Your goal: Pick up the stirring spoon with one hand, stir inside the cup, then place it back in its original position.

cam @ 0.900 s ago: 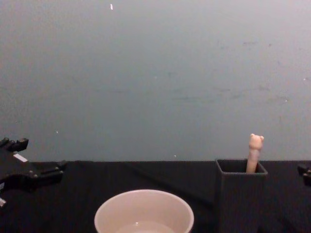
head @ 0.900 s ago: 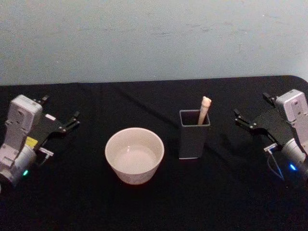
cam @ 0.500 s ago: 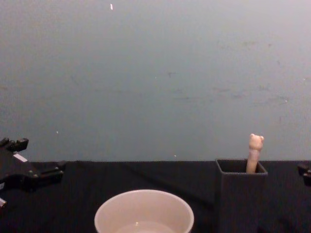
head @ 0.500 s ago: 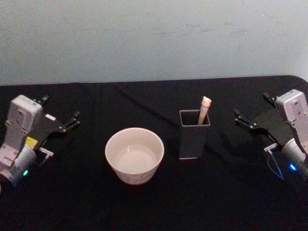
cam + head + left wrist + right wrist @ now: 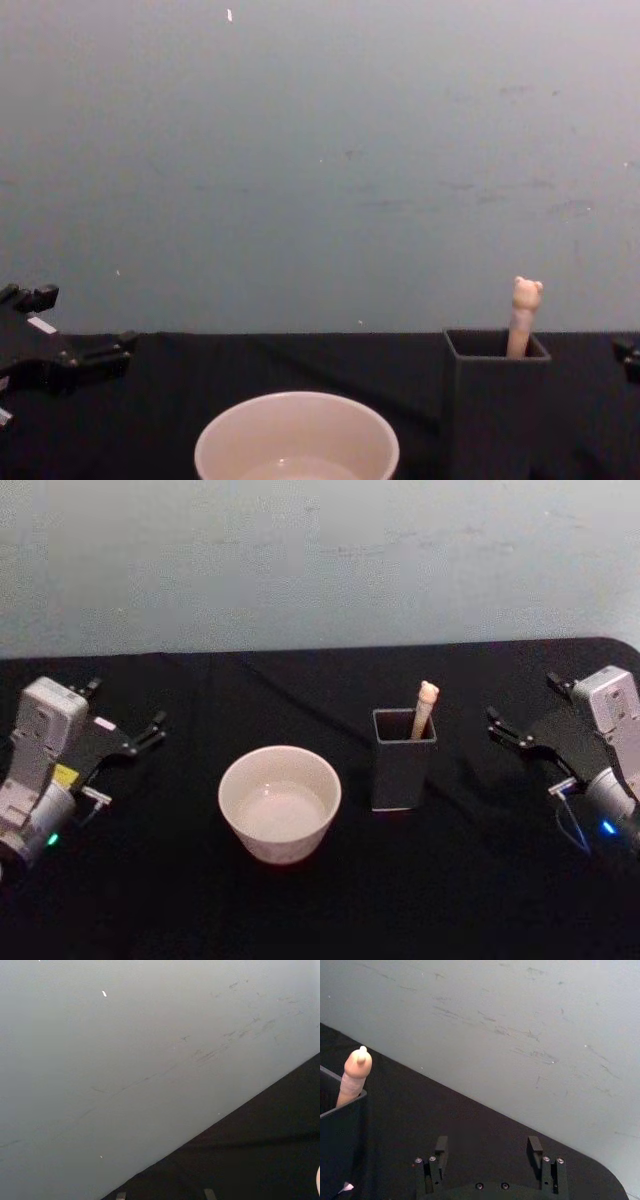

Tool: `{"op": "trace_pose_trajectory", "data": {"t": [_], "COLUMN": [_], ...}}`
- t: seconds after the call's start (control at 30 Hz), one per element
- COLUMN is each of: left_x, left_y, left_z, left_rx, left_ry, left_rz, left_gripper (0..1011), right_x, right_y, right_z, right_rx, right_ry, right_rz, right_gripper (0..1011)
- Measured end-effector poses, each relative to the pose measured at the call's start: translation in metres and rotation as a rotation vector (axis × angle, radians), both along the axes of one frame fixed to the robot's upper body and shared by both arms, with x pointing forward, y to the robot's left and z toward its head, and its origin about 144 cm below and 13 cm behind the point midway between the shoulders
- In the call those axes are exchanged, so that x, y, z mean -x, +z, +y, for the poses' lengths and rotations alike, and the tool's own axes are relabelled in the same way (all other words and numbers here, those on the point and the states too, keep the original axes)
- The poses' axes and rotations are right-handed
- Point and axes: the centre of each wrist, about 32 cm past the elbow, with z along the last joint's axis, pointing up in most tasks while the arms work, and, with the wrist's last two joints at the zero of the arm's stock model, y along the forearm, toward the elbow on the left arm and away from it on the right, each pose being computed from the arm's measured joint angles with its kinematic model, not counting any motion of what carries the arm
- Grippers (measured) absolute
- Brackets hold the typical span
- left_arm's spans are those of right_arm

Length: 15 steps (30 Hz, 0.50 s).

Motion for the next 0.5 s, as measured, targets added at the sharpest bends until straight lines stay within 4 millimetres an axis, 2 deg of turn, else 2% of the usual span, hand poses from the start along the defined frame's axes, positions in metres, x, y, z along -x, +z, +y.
{"op": "trace_pose_trajectory", "data": {"t": [0.5], "left_x": [0.0000], "left_y": [0.0000], "left_z": [0.0000], "left_rx": [0.000], "left_ry": [0.000], "left_rz": [0.000], "left_gripper": [1001], "right_x": [0.0019], "right_y": [0.0071], "right_z": [-0.0066], "right_rx": [-0.020], "right_ry": [0.057], "right_rz": [-0.002], "right_gripper": [1002]}}
